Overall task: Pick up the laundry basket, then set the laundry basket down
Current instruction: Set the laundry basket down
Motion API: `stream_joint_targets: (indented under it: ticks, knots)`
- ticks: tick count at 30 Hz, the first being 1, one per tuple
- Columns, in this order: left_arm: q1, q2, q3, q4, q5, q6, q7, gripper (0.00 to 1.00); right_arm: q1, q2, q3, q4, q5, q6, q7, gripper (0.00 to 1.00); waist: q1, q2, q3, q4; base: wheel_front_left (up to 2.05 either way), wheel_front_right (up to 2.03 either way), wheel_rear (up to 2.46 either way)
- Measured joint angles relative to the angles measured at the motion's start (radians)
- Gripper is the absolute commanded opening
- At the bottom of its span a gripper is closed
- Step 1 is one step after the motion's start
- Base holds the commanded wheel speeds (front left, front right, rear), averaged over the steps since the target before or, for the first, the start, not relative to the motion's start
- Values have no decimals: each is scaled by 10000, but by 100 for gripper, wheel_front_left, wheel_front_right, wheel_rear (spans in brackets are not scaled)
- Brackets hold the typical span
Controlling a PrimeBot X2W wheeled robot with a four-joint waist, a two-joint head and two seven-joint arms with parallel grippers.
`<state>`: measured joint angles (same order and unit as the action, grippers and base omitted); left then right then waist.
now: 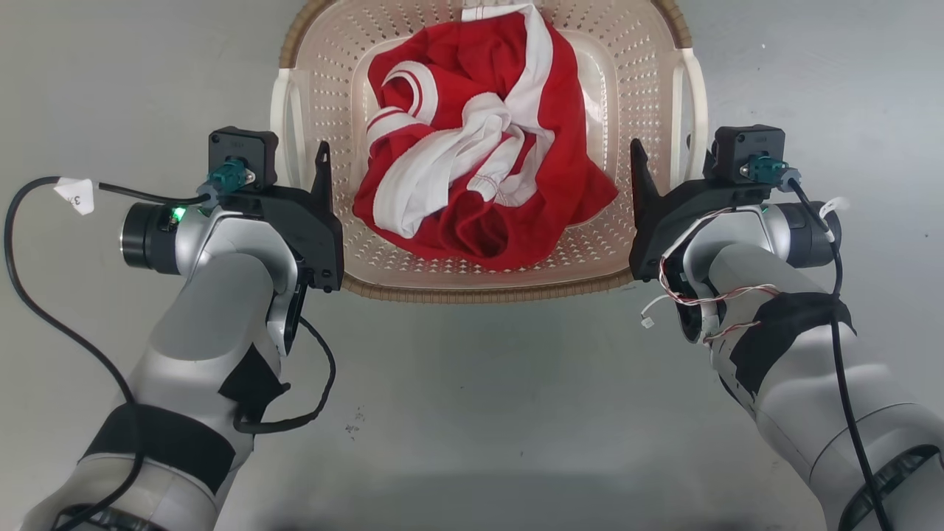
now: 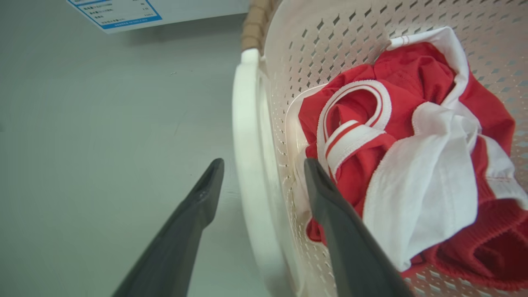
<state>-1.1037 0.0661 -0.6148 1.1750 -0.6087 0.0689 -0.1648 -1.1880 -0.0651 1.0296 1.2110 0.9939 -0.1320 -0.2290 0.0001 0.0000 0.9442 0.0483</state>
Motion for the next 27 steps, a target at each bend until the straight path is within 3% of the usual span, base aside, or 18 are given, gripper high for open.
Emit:
stream_joint_targets:
  ticks: [18,27]
  knots:
    - [14,153,10,265,31,-196,-604,100,600,4,-8,-58,98,0,-113,100,-1,1,-983,-115,0,0,0]
    - [777,138,288,6,-46,-357,-848,100,716,6,-207,-221,90,0,-203,100,-2,1,-1881,-176,0,0,0]
